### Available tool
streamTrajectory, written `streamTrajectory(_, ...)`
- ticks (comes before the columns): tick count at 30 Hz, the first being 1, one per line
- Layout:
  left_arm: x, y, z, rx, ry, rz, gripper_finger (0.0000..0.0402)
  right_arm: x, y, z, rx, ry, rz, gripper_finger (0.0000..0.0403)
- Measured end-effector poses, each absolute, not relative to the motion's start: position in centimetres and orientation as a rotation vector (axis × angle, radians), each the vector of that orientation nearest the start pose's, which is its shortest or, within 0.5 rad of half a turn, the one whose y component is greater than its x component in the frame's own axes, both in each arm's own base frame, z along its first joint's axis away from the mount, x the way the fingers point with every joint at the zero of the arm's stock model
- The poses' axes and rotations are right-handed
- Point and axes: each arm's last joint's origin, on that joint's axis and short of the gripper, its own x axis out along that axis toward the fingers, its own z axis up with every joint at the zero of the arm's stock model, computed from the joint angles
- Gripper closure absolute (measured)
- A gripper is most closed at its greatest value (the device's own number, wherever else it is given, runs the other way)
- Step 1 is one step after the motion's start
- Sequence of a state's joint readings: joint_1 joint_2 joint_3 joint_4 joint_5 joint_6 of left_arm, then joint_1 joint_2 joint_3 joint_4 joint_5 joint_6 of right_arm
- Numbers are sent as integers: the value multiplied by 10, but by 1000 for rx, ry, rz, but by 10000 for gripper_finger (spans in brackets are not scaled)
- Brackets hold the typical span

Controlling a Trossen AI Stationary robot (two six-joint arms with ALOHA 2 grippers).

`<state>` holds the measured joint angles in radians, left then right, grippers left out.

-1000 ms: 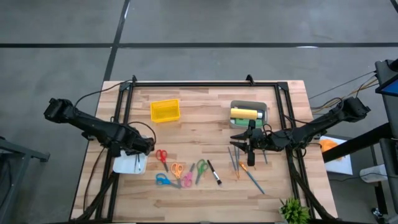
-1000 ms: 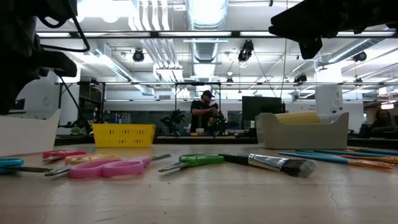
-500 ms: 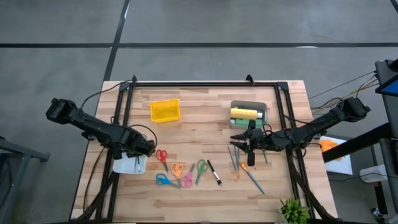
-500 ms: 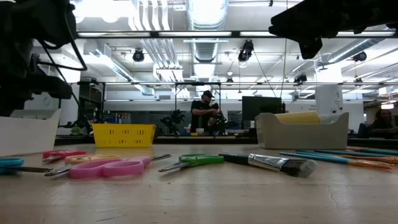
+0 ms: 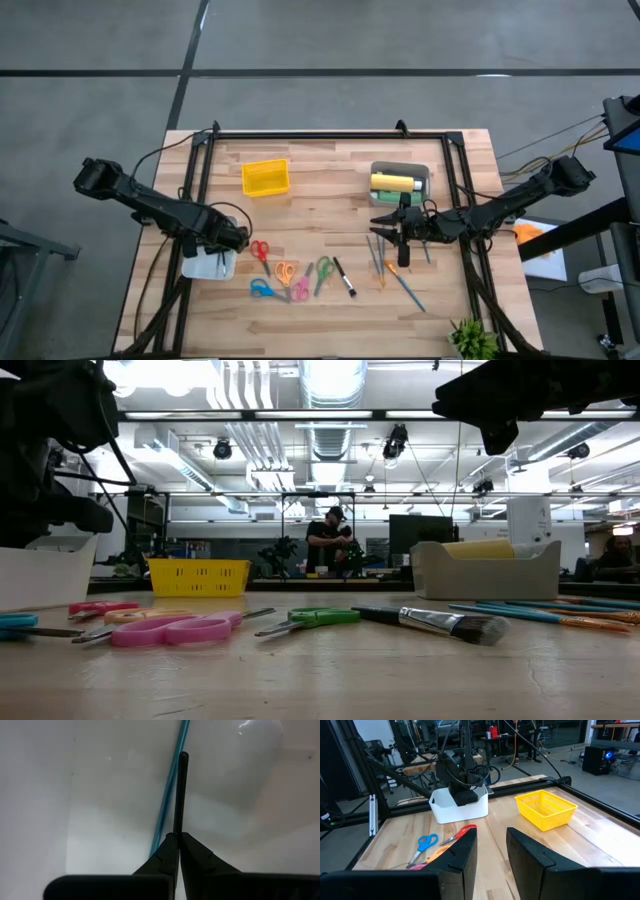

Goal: Pick & Place Paint Supplies
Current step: Put the black eyeshadow brush into the white bin, then put the blue paintbrush into the white bin

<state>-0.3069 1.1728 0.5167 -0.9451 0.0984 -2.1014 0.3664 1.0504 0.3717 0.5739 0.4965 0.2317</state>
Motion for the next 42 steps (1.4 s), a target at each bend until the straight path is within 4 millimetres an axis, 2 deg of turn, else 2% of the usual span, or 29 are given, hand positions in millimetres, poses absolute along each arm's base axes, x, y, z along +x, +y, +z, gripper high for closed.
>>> streamTrajectory(8,138,-47,148,-1401,1203,1389,384,201,62,216,187,80,-140,301)
streamTrajectory(19,139,-47,148,-1412,1196,1376,312,201,62,216,187,80,-141,301)
streamTrajectory(42,141,-48,150,-1432,1208,1365,309,201,62,216,187,80,-141,301)
